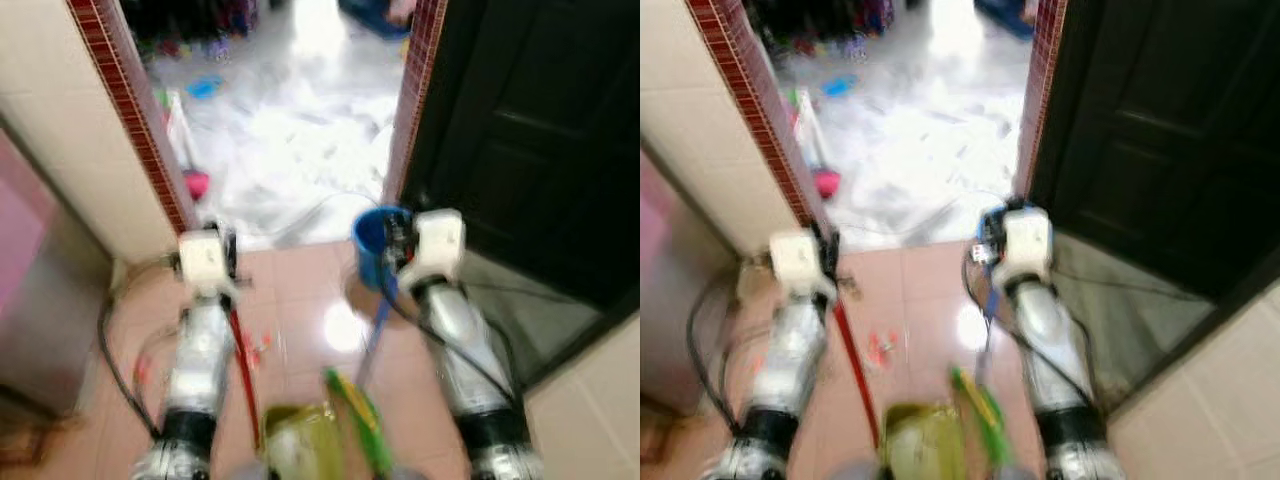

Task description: Sweep floor

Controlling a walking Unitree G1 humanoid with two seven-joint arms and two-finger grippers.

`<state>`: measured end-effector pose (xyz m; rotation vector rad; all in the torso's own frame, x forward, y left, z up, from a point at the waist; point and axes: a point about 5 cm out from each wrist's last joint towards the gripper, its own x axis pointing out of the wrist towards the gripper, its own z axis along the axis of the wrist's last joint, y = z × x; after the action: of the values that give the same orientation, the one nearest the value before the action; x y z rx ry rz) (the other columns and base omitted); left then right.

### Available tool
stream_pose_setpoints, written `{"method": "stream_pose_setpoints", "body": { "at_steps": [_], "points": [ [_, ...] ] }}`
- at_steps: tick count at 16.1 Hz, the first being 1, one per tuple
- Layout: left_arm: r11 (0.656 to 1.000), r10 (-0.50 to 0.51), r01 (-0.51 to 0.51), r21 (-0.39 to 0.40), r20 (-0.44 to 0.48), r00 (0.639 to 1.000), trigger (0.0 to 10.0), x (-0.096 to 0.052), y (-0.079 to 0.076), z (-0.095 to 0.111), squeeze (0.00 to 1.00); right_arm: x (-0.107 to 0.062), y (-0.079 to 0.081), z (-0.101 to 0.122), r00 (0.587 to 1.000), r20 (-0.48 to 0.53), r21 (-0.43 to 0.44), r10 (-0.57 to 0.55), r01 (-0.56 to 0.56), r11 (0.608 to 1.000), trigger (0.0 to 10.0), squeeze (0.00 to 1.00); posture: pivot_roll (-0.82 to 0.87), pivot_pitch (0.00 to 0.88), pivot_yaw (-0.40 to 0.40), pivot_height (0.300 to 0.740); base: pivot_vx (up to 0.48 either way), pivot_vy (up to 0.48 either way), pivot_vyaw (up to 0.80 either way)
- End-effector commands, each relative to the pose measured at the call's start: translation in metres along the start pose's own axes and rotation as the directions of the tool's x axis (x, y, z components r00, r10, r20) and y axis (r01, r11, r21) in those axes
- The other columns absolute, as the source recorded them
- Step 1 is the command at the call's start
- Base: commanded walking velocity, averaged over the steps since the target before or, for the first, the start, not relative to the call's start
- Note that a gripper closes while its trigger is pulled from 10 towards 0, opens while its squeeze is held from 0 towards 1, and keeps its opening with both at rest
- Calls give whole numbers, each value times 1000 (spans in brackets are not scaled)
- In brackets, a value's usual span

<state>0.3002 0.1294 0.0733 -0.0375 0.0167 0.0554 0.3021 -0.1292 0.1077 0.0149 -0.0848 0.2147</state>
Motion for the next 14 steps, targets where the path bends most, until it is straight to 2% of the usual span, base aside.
{"method": "stream_pose_setpoints", "body": {
  "at_steps": [1, 2, 5, 10, 14],
  "points": [
    [1000, 4, -5, 12, 78, 997, 10000, 7, 3, 17, 0, 7, 8, 13, 998, 59, -6, 28, -28, 1000, 10000, 0, -86, 0, 47, 740, 0, 480, 781],
    [998, 28, -32, 50, 86, 996, 10000, 8, 7, 18, 0, 9, 10, 16, 997, 70, -5, 31, -31, 1000, 10000, 0, -87, 0, 47, 740, 0, 480, 763],
    [995, 85, -90, 46, 95, 992, 10000, 9, 13, 19, 0, 11, 12, 19, 996, 79, -11, 41, -40, 999, 10000, 0, -87, 0, 44, 740, 0, 480, 485],
    [998, 58, -62, 32, 105, 993, 10000, 8, 13, 21, 0, 11, 13, 19, 995, 84, -20, 50, -49, 999, 10000, 0, -82, 0, 47, 740, 0, 455, 654],
    [997, 71, -73, 23, 96, 993, 10000, 5, 17, 20, 0, 11, 13, 22, 993, 106, -67, 57, -50, 996, 10000, 0, -79, 0, 49, 740, 0, 0, 0]
  ]
}}
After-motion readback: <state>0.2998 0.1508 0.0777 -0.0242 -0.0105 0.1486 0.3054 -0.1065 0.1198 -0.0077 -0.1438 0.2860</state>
